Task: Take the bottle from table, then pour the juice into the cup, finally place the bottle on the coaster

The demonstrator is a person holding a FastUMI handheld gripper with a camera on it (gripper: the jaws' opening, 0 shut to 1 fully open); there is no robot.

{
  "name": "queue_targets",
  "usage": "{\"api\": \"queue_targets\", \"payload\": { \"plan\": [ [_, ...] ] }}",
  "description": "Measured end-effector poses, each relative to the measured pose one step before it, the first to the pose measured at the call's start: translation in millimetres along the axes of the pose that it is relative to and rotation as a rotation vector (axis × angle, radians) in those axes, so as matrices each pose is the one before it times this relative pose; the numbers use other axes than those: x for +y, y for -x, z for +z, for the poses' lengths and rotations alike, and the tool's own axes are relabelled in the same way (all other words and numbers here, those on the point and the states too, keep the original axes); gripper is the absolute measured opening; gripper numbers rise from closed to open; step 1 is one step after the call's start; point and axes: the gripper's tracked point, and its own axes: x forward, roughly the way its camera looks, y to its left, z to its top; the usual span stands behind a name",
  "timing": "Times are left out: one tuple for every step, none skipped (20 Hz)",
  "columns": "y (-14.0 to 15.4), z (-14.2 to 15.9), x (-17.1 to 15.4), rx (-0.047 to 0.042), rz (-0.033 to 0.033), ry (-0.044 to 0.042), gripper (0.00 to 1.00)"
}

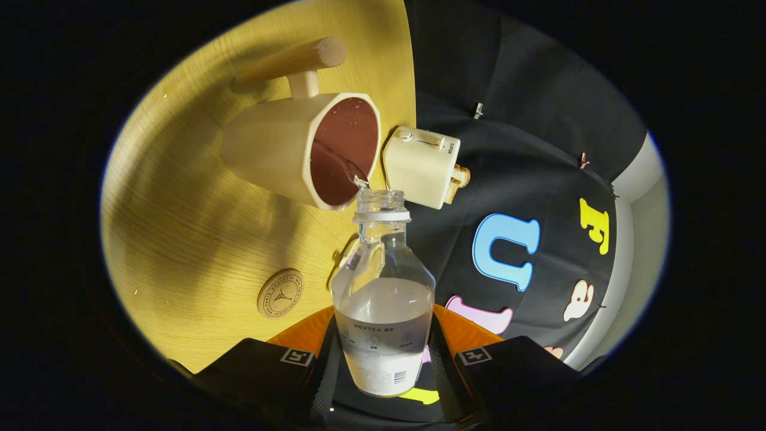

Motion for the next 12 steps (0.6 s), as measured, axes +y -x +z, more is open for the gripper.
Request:
{"api": "queue_targets", "payload": {
  "plan": [
    [-0.25, -0.13, 0.03, -0.00163, 0.0006, 0.00472, 0.71],
    [0.69, 0.88, -0.29, -0.00292, 0.00065, 0.00418, 0.71],
    [-0.55, 0.24, -0.82, -0.00205, -0.00041, 0.00542, 0.71],
    [0.25, -0.89, -1.1, -0.00322, -0.00126, 0.00828, 0.71],
    [0.68, 0.27, 0.0, -0.00084, -0.00372, 0.0103, 0.71],
    [0.22, -0.8, -0.82, -0.00084, -0.00165, 0.00918, 0.71],
    [-1.07, 0.07, -1.79, -0.00008, 0.00005, 0.00833, 0.71],
    [-0.54, -0.01, -1.36, -0.00043, -0.00001, 0.00985, 0.71],
    [-0.81, 0.27, -1.36, -0.00218, -0.00177, 0.01278, 0.71],
    [1.14, 0.82, -2.08, -0.00367, -0.00246, 0.01562, 0.71],
    [-0.63, 1.08, -2.35, -0.0026, -0.00132, 0.01449, 0.71],
    [0.2, 0.71, -1.64, -0.00218, 0.00138, 0.01163, 0.71]
  ]
}}
